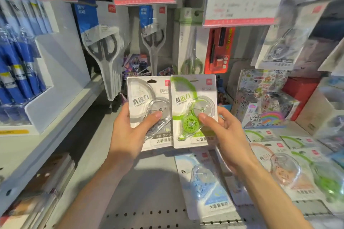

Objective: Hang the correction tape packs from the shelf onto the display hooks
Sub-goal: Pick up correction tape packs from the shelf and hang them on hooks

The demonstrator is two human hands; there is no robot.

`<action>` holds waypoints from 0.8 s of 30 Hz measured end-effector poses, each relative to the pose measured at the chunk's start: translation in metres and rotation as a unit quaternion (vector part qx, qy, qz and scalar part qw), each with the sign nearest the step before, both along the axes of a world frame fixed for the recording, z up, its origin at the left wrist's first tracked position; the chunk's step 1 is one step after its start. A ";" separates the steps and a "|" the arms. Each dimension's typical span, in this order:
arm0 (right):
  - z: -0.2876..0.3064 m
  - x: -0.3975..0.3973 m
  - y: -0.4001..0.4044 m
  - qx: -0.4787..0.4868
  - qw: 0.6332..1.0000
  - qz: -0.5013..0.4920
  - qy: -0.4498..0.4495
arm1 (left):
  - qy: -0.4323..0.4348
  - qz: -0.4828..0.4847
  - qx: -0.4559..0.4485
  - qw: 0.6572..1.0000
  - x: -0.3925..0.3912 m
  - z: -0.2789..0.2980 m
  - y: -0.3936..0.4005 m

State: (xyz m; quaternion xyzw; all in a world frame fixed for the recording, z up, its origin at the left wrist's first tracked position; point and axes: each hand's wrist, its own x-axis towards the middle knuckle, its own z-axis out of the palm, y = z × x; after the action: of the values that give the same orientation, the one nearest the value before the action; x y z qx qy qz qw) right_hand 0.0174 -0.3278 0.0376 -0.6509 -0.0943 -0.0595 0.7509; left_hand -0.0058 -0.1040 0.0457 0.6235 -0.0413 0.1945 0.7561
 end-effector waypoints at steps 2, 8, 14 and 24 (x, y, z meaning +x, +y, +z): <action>0.006 -0.001 -0.024 0.003 1.000 -0.014 -0.017 | -0.018 0.009 0.018 1.000 -0.003 0.010 -0.018; 0.025 -0.005 -0.109 0.008 0.997 -0.034 -0.069 | -0.084 0.027 0.066 0.994 -0.008 0.031 -0.093; 0.036 -0.007 -0.214 -0.023 0.994 -0.013 -0.108 | -0.119 0.082 0.081 0.986 -0.010 0.043 -0.193; 0.063 0.004 -0.309 -0.040 0.988 0.013 -0.151 | -0.125 0.140 0.102 0.977 -0.021 0.093 -0.287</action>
State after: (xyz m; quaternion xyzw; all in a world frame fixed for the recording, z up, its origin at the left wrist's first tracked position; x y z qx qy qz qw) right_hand 0.0211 -0.6373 0.1002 -0.6629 -0.2171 -0.1438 0.7020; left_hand -0.0263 -0.3906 0.1385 0.6675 -0.0676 0.3696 0.6428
